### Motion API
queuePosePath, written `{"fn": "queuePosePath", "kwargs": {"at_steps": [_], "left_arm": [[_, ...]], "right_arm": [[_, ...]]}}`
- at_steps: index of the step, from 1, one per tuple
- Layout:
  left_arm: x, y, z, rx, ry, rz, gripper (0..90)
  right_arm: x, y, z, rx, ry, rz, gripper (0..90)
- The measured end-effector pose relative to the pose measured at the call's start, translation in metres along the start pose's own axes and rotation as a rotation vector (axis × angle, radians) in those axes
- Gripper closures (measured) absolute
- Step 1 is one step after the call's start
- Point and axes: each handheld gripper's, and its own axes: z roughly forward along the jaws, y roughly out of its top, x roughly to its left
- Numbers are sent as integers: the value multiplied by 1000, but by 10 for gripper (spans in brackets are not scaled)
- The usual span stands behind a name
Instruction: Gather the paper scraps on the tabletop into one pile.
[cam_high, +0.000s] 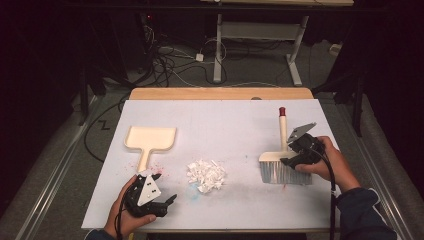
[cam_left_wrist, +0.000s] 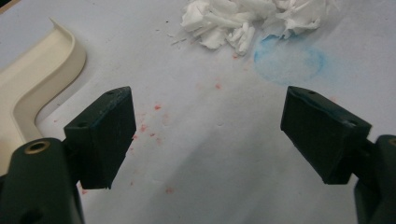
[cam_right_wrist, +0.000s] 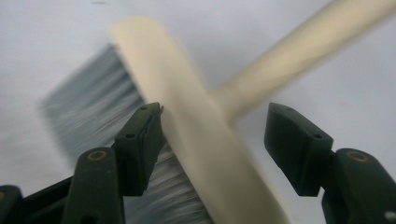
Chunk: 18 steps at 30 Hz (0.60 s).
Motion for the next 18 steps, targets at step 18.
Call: {"fn": "queuePosePath", "kwargs": {"at_steps": [18], "left_arm": [[0, 1, -1, 5, 16, 9, 172]], "right_arm": [[28, -33, -47, -480, -168, 148, 277]]}}
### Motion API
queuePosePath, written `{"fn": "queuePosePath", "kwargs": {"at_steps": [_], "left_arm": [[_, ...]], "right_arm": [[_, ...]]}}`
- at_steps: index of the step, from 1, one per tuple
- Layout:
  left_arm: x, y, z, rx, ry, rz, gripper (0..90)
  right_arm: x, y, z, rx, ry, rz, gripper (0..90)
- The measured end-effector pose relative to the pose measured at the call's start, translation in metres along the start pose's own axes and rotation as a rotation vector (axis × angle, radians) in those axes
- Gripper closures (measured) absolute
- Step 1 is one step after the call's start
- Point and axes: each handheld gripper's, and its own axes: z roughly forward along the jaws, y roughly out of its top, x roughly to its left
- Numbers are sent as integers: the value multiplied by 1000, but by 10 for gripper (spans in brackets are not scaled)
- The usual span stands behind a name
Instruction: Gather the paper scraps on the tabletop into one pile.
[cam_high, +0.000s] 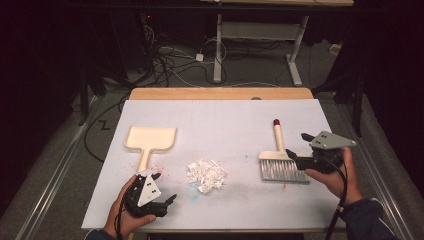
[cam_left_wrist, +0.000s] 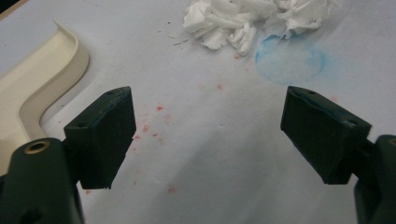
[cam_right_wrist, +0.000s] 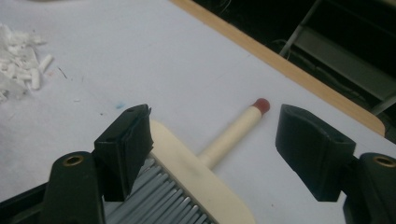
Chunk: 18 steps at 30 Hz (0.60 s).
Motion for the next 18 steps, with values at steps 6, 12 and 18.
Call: {"fn": "queuePosePath", "kwargs": {"at_steps": [6, 12, 18], "left_arm": [[0, 0, 0, 3, 13, -5, 173], [-2, 1, 2, 14, 31, -1, 173], [-3, 1, 3, 21, 39, 12, 172]], "right_arm": [[18, -23, -22, -112, -29, 30, 254], [35, -48, -32, -143, -82, 14, 251], [43, -62, -30, -102, -80, 10, 240]]}}
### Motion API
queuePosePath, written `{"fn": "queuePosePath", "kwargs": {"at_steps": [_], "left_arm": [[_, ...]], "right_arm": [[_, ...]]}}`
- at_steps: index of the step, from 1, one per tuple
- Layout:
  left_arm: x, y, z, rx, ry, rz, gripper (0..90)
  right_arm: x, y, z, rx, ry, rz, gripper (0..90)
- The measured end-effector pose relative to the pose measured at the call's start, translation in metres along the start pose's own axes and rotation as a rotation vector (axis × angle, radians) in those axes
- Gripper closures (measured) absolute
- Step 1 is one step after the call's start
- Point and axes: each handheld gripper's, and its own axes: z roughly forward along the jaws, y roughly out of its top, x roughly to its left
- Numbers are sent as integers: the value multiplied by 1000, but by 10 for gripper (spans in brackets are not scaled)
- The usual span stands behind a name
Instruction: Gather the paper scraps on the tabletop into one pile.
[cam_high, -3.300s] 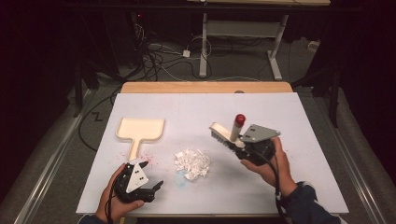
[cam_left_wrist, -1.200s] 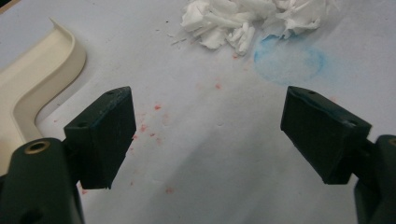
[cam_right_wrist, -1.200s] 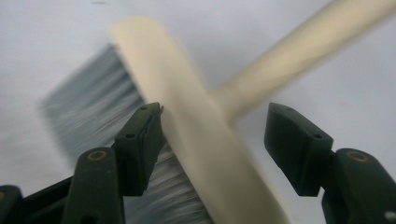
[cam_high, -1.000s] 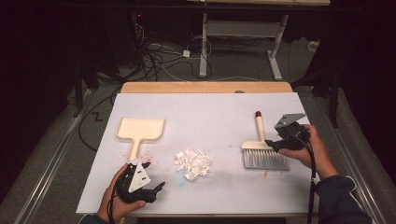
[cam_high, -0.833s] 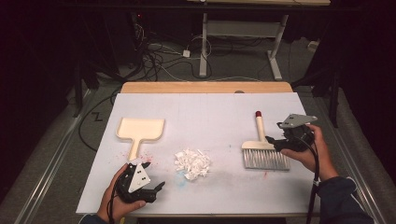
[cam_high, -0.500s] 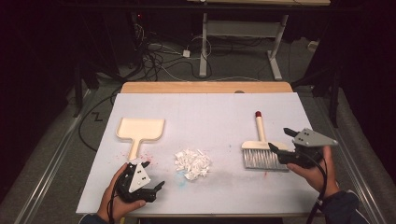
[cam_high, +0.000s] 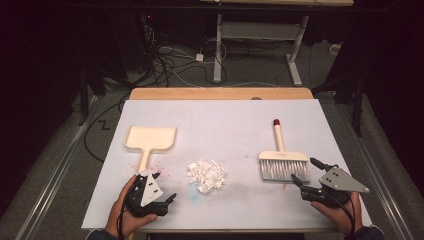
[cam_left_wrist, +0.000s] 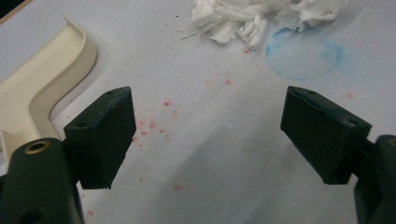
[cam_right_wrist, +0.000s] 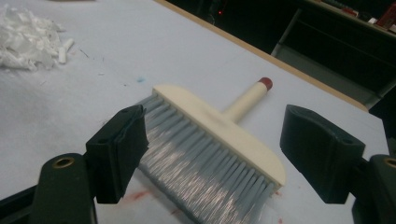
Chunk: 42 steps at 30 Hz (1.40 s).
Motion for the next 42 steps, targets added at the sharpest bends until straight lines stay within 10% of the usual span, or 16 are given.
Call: {"fn": "queuePosePath", "kwargs": {"at_steps": [42], "left_arm": [[0, 1, 3, 11, 0, 15, 168]], "right_arm": [[0, 5, -5, -33, -45, 4, 232]]}}
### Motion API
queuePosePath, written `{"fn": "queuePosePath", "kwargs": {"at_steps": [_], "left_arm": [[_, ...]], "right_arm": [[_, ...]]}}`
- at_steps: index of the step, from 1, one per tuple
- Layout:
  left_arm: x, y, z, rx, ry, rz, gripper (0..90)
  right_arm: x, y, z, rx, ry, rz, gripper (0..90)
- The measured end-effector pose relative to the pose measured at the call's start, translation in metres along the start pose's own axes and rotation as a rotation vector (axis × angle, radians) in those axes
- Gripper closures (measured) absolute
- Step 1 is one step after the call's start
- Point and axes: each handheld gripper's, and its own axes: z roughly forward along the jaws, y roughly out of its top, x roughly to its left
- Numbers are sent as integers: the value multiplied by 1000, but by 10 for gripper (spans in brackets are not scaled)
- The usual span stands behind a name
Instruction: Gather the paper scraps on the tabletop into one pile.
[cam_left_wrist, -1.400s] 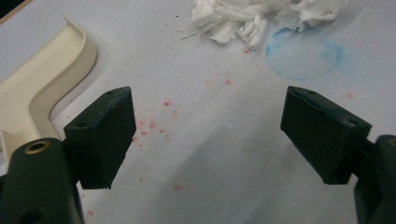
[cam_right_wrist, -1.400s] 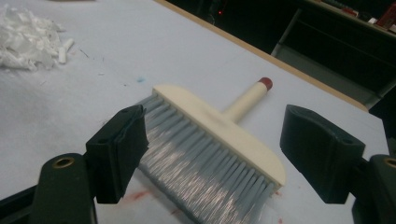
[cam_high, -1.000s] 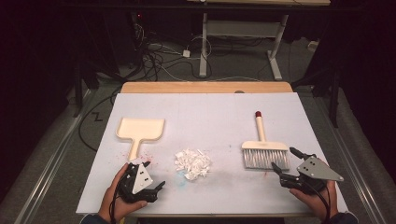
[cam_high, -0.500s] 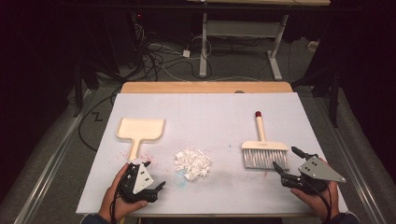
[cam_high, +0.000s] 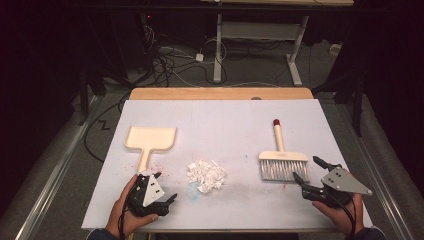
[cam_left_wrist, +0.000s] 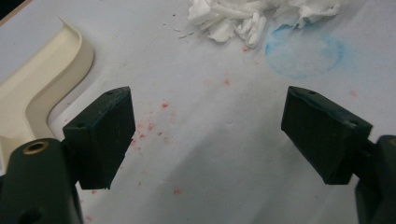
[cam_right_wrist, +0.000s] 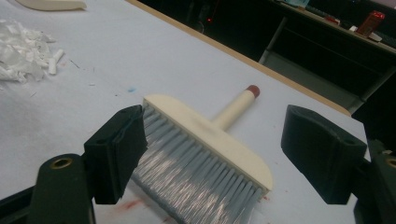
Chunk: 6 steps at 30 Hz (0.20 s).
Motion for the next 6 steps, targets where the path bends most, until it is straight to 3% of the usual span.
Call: {"fn": "queuePosePath", "kwargs": {"at_steps": [6], "left_arm": [[0, 0, 1, 4, 1, -2, 168]], "right_arm": [[-1, 0, -1, -4, 5, 5, 232]]}}
